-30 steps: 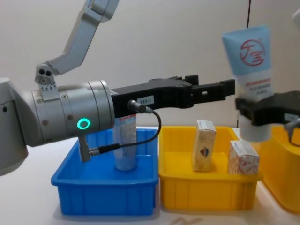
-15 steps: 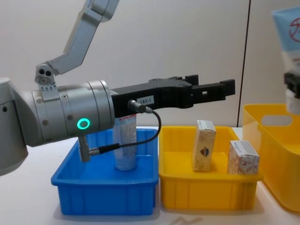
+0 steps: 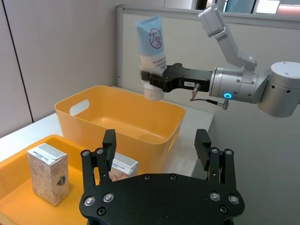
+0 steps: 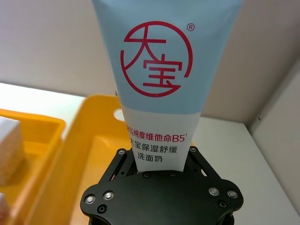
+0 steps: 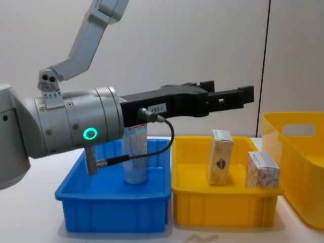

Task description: Bimanual collaborative sorting of washing and personal care products

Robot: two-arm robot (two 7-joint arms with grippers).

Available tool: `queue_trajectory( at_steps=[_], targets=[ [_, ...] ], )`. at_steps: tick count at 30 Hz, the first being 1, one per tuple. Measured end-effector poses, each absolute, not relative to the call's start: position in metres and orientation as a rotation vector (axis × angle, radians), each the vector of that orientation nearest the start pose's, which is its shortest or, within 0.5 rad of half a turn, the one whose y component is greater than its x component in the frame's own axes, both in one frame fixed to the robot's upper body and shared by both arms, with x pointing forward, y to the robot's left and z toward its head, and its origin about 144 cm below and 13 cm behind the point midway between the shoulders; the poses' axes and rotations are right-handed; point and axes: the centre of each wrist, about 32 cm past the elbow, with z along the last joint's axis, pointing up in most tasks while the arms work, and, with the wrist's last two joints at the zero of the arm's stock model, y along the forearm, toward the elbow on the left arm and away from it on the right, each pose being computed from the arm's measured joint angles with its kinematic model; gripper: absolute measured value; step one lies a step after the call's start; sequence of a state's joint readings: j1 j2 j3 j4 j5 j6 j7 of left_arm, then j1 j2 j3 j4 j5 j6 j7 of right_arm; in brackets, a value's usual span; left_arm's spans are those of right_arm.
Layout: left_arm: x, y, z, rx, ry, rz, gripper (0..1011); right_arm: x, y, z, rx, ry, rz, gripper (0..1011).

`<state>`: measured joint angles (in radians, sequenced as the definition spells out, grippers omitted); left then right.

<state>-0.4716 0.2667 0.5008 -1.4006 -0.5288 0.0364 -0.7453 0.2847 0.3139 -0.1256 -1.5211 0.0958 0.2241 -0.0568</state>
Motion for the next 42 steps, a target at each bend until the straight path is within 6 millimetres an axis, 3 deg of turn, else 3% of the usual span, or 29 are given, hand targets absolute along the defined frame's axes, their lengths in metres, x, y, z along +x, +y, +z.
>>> queue_trajectory(
  at_steps=[18, 21, 33, 42],
  targets=[
    [0.556, 0.171, 1.230, -0.129, -0.031, 0.389, 1001, 0.542, -0.296, 1.217, -0.329, -0.050, -1.646, 227],
    [0.556, 0.171, 1.230, -0.129, -0.031, 0.389, 1001, 0.543, -0.296, 1.215, -0.336, -0.043, -1.650, 281],
    [0.556, 0.171, 1.230, -0.129, -0.031, 0.389, 1001, 0.546, -0.297, 1.212, -0.359, -0.018, -1.660, 706],
    [0.556, 0.171, 1.230, -0.129, -0.031, 0.389, 1001, 0.546, -0.297, 1.210, -0.365, -0.011, -1.662, 951]
  ],
)
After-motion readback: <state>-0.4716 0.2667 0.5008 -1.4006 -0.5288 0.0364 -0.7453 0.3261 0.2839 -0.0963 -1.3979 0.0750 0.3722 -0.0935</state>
